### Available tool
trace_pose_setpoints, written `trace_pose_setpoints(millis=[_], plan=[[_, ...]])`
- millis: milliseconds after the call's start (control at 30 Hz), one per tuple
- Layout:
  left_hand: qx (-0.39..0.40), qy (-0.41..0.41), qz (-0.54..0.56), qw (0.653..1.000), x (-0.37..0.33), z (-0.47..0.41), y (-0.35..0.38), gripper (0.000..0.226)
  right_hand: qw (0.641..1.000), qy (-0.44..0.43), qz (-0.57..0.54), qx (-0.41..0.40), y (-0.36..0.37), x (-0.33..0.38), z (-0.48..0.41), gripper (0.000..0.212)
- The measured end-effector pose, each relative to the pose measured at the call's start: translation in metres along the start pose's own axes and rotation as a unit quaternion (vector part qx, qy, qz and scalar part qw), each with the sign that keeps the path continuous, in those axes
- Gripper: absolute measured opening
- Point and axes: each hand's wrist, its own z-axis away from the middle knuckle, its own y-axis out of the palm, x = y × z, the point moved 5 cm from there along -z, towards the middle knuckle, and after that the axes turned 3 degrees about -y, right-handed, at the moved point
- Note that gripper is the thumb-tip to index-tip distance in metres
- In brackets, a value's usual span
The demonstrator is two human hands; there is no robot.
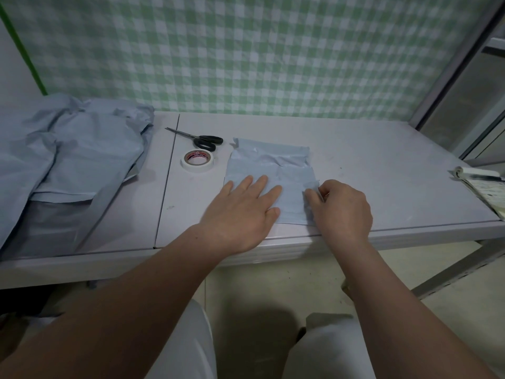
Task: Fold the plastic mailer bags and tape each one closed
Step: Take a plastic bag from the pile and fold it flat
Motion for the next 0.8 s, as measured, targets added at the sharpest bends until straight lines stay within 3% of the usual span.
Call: trace_pose_setpoints(millis=[400,467,533,600,700,800], plan=[[0.017,-0.010,0.012,1.000,-0.001,0.000,-0.001,0.053,0.999,-0.023,0.009,-0.033,-0.004,0.004,0.005,0.017],[0.019,-0.012,0.008,1.000,-0.002,0.000,-0.002,0.054,0.991,-0.088,0.024,-0.097,-0.010,0.016,0.012,0.014],[0.020,-0.019,0.012,1.000,-0.002,0.000,-0.003,0.057,0.973,-0.191,0.024,-0.129,-0.008,0.036,0.019,0.029],[0.021,-0.029,0.024,0.999,-0.002,0.001,-0.004,0.060,0.963,-0.260,0.024,-0.066,0.005,0.050,0.022,0.033],[0.036,-0.034,0.032,0.998,-0.002,0.002,-0.004,0.061,0.962,-0.255,0.045,0.084,0.024,0.052,0.025,0.038],[0.047,-0.034,0.027,0.998,-0.001,0.003,-0.004,0.060,0.946,-0.265,0.097,0.159,0.031,0.045,0.025,0.061]])
